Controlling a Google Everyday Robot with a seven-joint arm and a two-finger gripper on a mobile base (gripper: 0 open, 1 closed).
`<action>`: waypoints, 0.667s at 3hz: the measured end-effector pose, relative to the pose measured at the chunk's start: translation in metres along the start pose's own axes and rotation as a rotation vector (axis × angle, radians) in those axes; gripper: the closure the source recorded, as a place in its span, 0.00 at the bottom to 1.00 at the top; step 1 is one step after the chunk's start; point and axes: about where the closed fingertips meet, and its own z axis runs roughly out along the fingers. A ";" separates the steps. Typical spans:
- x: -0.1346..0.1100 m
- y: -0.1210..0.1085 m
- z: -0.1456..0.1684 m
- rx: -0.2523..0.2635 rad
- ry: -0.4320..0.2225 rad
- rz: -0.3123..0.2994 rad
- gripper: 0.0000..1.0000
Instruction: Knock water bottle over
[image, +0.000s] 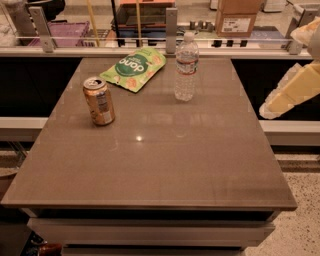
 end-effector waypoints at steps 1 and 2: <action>-0.014 -0.011 0.009 0.042 -0.092 0.043 0.00; -0.028 -0.017 0.028 0.040 -0.183 0.074 0.00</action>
Offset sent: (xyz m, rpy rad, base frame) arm 0.0657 0.0397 -0.0133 0.3048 -0.1359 0.0072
